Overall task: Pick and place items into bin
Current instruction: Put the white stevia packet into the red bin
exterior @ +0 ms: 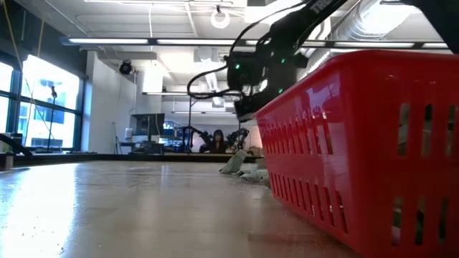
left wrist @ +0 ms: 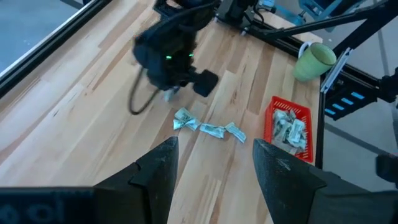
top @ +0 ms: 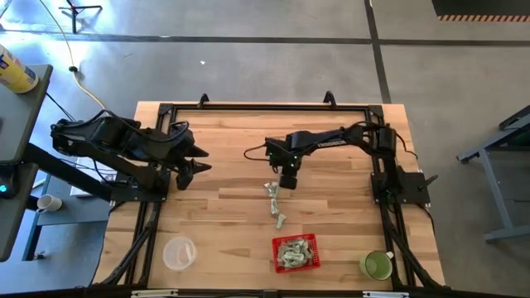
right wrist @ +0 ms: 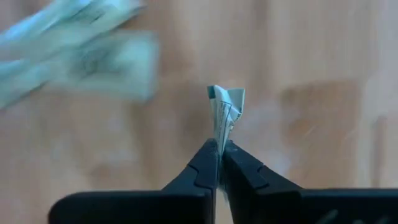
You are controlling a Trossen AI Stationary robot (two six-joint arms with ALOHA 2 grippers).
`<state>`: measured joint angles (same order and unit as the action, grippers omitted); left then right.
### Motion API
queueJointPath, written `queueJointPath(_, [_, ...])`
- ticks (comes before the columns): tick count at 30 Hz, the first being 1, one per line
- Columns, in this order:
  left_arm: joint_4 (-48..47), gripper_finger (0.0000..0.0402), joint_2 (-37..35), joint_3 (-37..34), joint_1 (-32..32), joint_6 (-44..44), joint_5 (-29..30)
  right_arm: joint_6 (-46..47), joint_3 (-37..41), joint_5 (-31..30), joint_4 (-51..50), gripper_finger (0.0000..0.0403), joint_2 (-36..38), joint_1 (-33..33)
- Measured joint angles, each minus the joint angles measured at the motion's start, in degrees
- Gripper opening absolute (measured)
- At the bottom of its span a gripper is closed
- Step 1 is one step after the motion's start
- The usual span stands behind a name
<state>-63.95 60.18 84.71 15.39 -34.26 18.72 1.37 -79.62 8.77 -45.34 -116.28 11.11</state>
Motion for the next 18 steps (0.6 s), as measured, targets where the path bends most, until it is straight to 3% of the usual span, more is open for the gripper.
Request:
queueJointPath(10, [1.2,0.0239,2.4,-1.0,0.0,2.7,1.7,12.1,0.0,-1.6,-4.1,0.0004,19.9,-10.4])
queueJointPath(15, [7.9,0.0239,8.6,-8.6,-0.9,2.4,2.3,23.9,-0.1,-1.6,-7.2,0.0003,28.8,-19.8])
queueJointPath(18, [16.9,0.0239,14.4,-14.1,-3.9,3.0,-3.7,29.3,-0.1,1.5,-7.0,0.0004,29.8,-26.2])
